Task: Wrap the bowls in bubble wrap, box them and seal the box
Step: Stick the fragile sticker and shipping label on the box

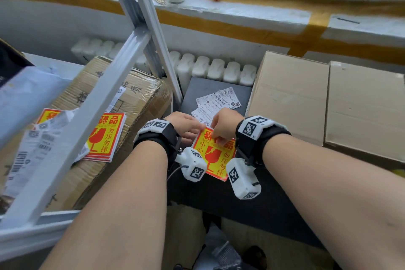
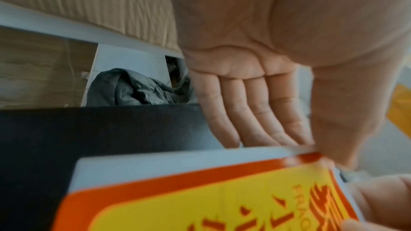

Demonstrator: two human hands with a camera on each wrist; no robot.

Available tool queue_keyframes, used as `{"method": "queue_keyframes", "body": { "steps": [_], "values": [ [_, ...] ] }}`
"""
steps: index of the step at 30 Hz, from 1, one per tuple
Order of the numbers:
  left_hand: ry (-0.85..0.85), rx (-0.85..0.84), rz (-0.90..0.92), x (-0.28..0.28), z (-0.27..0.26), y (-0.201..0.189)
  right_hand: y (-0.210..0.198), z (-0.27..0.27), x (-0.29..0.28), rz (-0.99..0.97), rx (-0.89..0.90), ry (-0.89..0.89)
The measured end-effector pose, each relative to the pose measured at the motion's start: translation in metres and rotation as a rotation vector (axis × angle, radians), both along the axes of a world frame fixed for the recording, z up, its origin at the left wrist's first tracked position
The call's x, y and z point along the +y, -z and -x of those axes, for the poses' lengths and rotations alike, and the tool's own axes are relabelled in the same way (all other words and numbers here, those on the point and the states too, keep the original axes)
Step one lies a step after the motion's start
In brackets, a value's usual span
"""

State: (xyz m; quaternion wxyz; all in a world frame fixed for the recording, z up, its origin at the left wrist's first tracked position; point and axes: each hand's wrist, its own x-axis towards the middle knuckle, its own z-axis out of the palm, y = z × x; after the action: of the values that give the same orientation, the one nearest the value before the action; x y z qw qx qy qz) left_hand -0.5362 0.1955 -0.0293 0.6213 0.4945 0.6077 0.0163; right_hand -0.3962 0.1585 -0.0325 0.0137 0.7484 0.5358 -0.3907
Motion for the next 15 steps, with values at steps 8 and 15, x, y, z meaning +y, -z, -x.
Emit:
{"method": "queue_keyframes", "body": {
  "steps": [8, 15],
  "values": [
    [-0.053, -0.172, -0.023, 0.007, -0.014, -0.050, -0.062, -0.023, -0.002, -0.193, 0.149, 0.054],
    [0.041, -0.206, -0.112, 0.013, -0.042, -0.088, -0.097, -0.053, -0.006, -0.279, 0.204, 0.128]
  ]
}}
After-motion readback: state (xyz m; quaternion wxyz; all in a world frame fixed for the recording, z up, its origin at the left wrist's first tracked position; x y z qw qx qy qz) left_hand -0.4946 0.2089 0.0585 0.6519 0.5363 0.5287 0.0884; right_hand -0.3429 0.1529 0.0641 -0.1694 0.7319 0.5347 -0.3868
